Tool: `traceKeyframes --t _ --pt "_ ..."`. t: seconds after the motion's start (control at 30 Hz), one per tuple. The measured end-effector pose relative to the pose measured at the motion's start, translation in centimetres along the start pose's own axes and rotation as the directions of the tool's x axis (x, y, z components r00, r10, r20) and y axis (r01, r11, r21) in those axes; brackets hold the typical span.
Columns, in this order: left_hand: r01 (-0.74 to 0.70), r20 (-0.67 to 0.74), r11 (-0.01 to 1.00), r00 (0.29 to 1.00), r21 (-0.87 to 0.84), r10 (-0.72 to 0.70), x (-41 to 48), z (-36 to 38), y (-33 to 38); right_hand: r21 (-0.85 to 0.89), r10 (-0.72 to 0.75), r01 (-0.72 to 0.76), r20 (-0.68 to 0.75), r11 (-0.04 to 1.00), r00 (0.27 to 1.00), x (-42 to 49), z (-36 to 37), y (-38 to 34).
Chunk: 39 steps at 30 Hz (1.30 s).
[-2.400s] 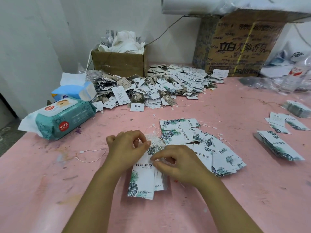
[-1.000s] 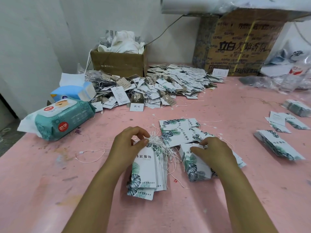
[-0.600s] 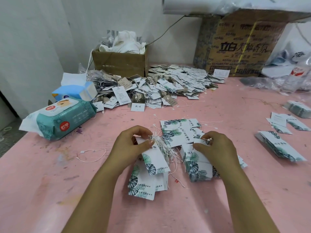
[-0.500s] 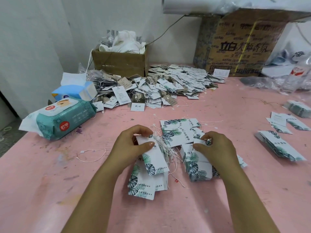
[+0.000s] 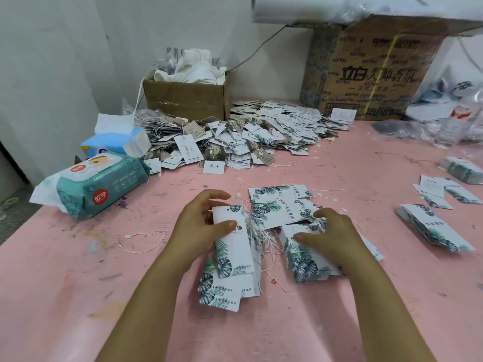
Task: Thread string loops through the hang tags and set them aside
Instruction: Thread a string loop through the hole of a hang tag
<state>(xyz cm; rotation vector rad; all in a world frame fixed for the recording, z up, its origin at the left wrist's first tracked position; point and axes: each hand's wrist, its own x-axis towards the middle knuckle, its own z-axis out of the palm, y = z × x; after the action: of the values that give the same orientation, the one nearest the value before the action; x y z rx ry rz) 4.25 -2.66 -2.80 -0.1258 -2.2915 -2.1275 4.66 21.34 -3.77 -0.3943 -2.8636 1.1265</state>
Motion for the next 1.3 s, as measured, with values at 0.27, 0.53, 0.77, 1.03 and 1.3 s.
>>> traceKeyframes --t 0.27,0.53,0.77,1.03,1.3 --pt "0.028 0.004 0.997 1.0 -0.066 -0.028 0.0 -0.1 0.0 -0.018 -0.008 0.007 -0.051 1.0 0.999 -0.3 -0.1 -0.1" --pt "0.057 0.017 0.994 0.998 -0.089 -0.056 0.1 -0.1 0.0 0.3 0.0 0.031 -0.101 0.953 0.995 -0.1 -0.4 -0.4" --pt "0.071 -0.006 0.996 0.997 -0.061 -0.072 0.4 0.0 -0.3 0.235 -0.006 0.042 -0.15 0.971 0.989 0.3 -0.3 -0.1" --pt "0.045 -0.052 0.997 0.997 -0.069 -0.048 0.5 0.0 -0.5 0.504 -0.053 0.158 -0.216 0.849 0.975 -0.1 -0.8 -0.8" --pt "0.067 -0.015 0.985 0.997 -0.158 -0.07 0.0 1.0 0.0 0.741 -0.155 0.077 0.037 0.667 0.987 -1.4 0.8 -3.0"
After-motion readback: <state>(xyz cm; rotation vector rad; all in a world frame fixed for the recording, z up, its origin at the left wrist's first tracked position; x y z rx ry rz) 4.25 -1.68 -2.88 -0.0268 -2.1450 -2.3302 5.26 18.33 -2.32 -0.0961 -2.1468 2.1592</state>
